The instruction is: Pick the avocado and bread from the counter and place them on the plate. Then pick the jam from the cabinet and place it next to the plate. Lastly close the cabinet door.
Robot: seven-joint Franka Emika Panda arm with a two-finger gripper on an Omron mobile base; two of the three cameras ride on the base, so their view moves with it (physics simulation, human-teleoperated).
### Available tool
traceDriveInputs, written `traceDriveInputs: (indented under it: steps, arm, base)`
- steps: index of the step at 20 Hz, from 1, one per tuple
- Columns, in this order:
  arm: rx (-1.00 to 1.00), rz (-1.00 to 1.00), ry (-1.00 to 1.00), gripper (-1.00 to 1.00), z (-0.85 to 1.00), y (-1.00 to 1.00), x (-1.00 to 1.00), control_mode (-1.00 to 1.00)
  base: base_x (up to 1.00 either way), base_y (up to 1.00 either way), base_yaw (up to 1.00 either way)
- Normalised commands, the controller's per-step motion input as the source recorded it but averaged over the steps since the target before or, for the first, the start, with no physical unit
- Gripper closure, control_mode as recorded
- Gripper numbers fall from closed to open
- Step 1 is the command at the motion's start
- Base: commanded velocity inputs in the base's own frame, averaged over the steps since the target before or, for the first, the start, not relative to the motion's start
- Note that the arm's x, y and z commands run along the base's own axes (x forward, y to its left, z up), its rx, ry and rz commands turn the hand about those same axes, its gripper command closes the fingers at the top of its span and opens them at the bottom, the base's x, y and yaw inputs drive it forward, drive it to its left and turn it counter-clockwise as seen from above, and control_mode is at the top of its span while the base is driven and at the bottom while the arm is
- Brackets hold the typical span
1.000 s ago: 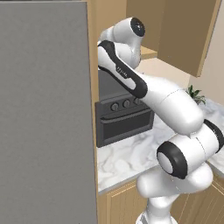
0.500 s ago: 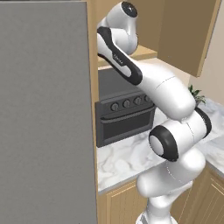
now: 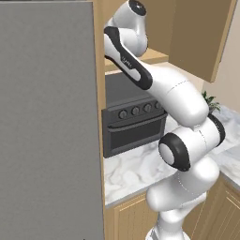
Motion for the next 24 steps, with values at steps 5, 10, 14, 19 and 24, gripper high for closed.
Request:
traceDriveInputs:
  steps: [5,10,14,19,24]
  arm:
    - [0.05,0.0,-0.07,-1.0,-0.26,0.02,0.01,-1.0]
    - [0.06,-0.04,-0.07,-1.0,-0.08,0.19,0.33,-1.0]
    - [0.01,-0.12,0.04,-1.0,0.0,0.3,0.64,-1.0]
    - [0.0,-0.14,0.14,-1.0,0.04,0.29,0.71,-1.0]
    - [0.06,-0.1,0.15,-1.0,0.26,0.19,0.34,-1.0]
  base:
    - [0.0,0.0,0.0]
    - [0.0,0.0,0.0]
    - [0.0,0.0,0.0]
    - [0.0,0.0,0.0]
    - [0.0,0.0,0.0]
